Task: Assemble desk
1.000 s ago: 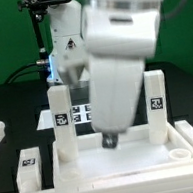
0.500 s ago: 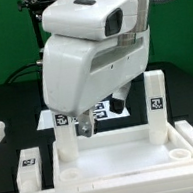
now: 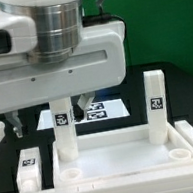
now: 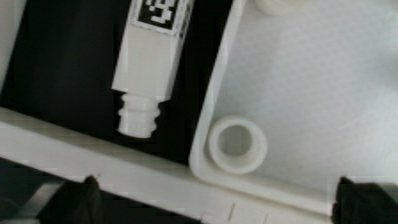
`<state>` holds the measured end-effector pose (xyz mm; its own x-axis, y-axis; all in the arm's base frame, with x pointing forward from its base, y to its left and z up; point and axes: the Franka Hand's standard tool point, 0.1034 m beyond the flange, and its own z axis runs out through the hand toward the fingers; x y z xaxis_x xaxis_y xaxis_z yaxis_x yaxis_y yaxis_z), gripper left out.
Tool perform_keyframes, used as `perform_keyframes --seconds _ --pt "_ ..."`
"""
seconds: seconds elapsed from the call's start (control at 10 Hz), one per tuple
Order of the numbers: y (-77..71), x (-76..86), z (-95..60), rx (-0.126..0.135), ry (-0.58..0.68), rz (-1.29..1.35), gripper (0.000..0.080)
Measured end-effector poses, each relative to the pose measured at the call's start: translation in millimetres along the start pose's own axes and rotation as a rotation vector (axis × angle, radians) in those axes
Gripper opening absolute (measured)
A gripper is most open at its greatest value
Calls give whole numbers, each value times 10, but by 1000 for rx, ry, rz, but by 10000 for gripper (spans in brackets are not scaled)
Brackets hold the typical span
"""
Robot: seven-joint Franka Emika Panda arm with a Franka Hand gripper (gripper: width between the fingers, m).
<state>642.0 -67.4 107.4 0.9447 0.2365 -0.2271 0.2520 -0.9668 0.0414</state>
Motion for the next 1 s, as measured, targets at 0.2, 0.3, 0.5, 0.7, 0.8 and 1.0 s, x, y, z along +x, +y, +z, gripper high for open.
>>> perform_keyframes --seconds 0.2,0.3,0.5,0.7,0.8,1.0 --pt "11 -17 27 4 -4 31 649" --pt "163 -88 132 28 -11 23 649" --pt "413 -218 336 40 -38 45 649" --pt "355 -244 389 52 -61 92 649" --pt "357 -243 396 51 -60 87 649" --pt "425 -281 533 57 -64 106 649"
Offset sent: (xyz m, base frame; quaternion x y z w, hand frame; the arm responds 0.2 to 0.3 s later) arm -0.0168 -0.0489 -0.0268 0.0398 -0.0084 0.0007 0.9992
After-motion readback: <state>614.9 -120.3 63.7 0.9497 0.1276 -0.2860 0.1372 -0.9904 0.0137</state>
